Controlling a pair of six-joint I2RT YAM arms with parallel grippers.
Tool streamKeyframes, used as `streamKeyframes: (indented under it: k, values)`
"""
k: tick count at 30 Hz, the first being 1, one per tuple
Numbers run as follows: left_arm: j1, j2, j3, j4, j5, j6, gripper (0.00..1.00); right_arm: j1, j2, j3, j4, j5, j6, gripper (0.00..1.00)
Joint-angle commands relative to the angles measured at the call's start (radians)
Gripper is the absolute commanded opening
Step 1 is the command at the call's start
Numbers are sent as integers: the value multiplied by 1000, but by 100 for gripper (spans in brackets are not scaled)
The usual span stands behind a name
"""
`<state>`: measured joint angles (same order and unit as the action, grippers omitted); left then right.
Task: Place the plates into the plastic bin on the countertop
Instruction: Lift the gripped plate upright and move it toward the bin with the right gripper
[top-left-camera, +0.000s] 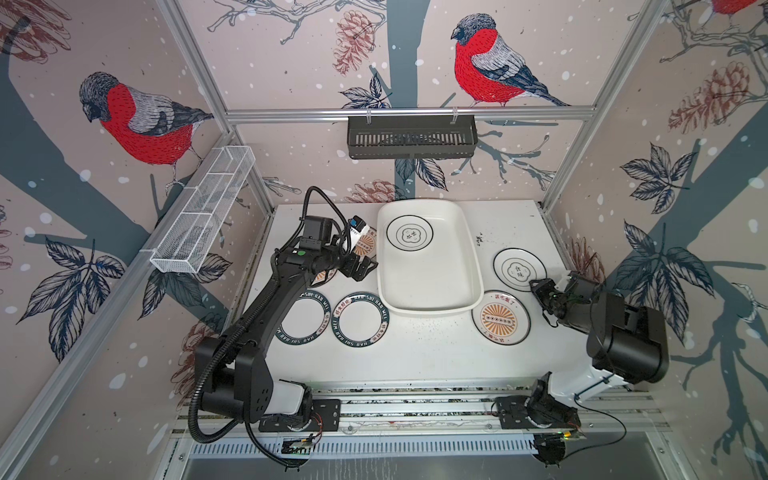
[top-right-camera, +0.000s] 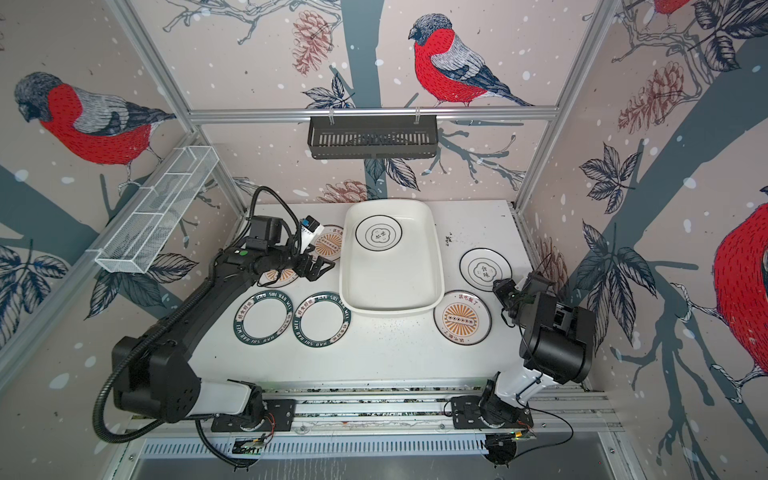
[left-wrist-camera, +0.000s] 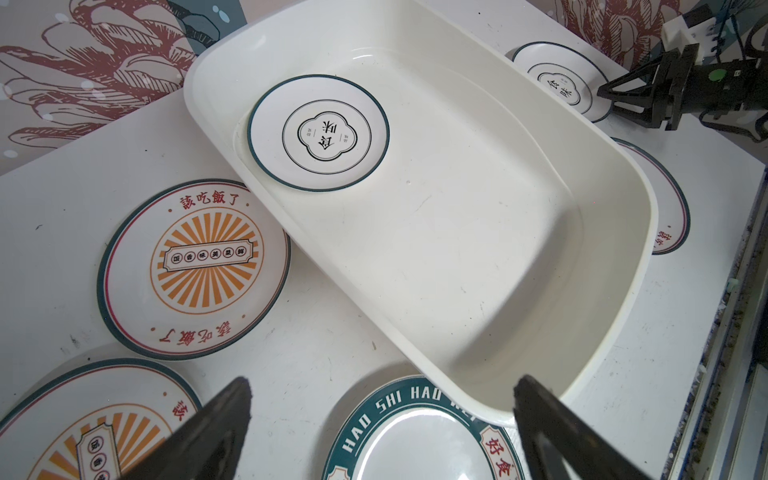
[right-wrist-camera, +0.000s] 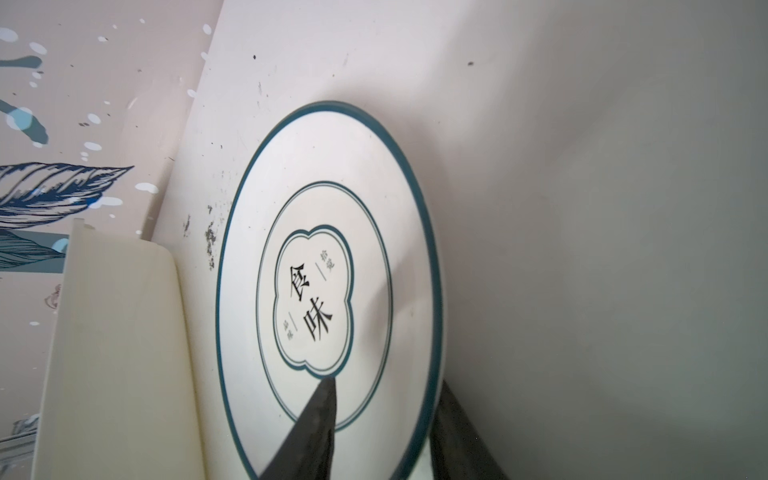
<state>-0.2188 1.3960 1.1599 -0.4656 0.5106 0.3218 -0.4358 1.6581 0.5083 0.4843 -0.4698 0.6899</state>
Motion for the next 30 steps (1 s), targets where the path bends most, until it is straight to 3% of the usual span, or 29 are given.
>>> streamKeyframes:
  k: [1,30]
  values:
    - [-1,3,3,19,-6,11,98,3,38,-8,-126,-17,75,36]
    - [-4,-3,11,21,-11,10,98,-39,97,-51,33,-143,176,4]
